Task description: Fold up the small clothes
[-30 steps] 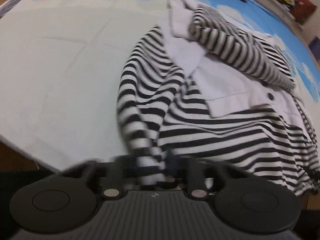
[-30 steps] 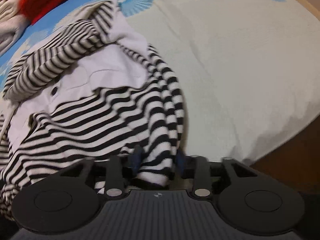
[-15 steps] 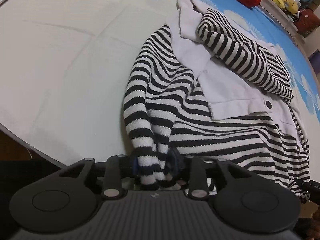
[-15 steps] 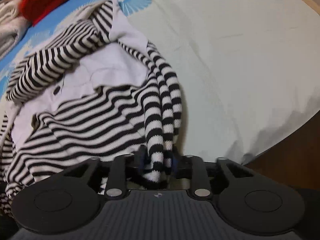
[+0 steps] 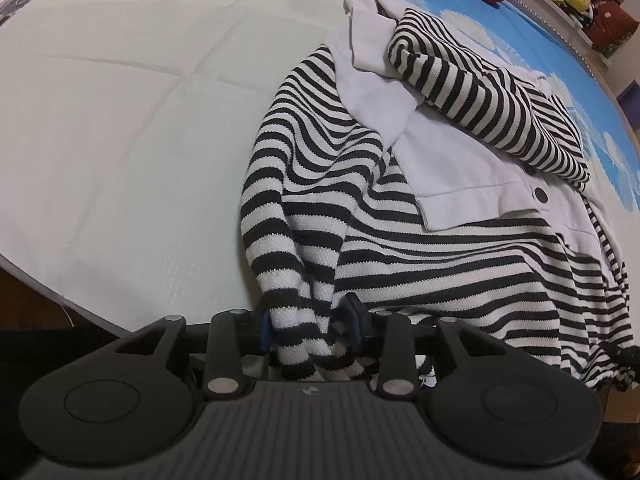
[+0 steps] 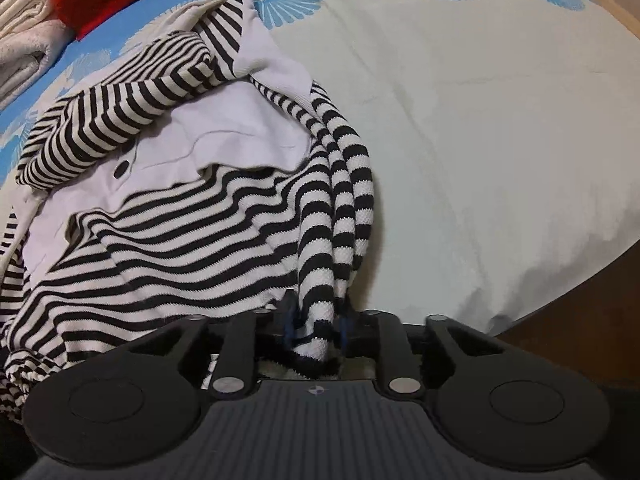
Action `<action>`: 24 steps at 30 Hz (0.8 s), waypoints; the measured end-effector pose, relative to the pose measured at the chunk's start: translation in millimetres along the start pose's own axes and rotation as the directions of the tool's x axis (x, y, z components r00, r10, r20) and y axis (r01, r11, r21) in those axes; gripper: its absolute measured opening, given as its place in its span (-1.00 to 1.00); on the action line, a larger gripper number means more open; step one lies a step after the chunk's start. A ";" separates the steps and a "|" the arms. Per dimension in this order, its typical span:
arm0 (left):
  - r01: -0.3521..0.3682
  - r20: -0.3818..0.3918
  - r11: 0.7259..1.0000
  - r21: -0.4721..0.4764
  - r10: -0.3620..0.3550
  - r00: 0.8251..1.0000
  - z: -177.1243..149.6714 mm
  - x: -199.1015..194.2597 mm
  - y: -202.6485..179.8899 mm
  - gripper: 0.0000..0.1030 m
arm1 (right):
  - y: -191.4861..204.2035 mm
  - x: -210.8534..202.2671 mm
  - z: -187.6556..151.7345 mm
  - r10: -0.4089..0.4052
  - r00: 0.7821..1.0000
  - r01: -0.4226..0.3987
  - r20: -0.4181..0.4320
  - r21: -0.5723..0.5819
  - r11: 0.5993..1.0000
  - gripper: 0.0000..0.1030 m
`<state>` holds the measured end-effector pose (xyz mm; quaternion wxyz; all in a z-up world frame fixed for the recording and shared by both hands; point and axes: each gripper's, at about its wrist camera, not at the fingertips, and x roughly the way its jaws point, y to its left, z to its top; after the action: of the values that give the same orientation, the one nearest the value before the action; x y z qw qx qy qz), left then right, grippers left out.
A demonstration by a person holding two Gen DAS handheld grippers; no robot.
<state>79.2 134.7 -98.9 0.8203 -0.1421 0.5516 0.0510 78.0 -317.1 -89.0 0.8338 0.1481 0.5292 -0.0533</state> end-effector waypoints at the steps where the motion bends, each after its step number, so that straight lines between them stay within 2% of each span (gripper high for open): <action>1: 0.002 0.003 1.000 0.008 -0.002 1.000 -0.2 -0.3 -0.7 -0.57 | 0.2 -0.8 0.0 0.002 1.000 -0.002 0.004 0.000 1.000 -0.70; 2: 0.005 0.008 1.000 0.018 -0.005 1.000 -0.2 -1.0 -1.4 -0.69 | 0.4 -1.4 0.2 0.004 1.000 -0.004 0.007 0.000 1.000 -0.71; 6: 0.000 0.012 1.000 0.032 0.000 1.000 -0.3 -2.2 -3.4 -0.68 | 0.4 -1.6 0.9 0.005 1.000 -0.005 0.008 0.000 1.000 -0.69; 10: 0.011 -0.013 1.000 0.013 -0.011 1.000 -0.6 -0.7 -1.3 -0.42 | 0.4 0.6 0.0 0.000 1.000 0.000 -0.003 0.003 1.000 -0.55; 15: 0.002 -0.014 0.999 0.039 -0.001 1.000 -2.3 -0.5 -3.1 -0.41 | 3.2 2.1 -1.7 -0.012 1.000 0.012 0.001 -0.037 0.999 -0.54; 16: -0.001 -0.011 0.999 0.045 0.001 1.000 -2.6 -0.5 -3.4 -0.46 | 3.4 2.4 -1.8 -0.011 1.000 0.011 0.001 -0.036 0.999 -0.55; 19: 0.002 0.011 0.998 0.060 -0.002 1.000 -2.6 -3.5 -4.3 -0.79 | 4.2 1.6 -1.8 -0.007 1.000 0.008 0.010 -0.040 0.999 -0.72; 20: 0.003 0.022 0.998 0.064 -0.005 1.000 -2.3 -5.6 -4.9 -0.84 | 4.6 0.3 -1.6 -0.004 1.000 0.005 0.019 -0.043 0.999 -0.79; 24: 0.018 0.067 0.997 0.075 -0.023 0.997 1.0 -18.7 -5.8 -0.87 | 4.3 -11.0 1.8 0.020 0.997 -0.017 0.071 -0.038 0.999 -0.83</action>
<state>74.2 130.8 -80.3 0.8438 -0.1155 0.5234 0.0268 75.9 -314.4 -77.6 0.8553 0.1354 0.4985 -0.0409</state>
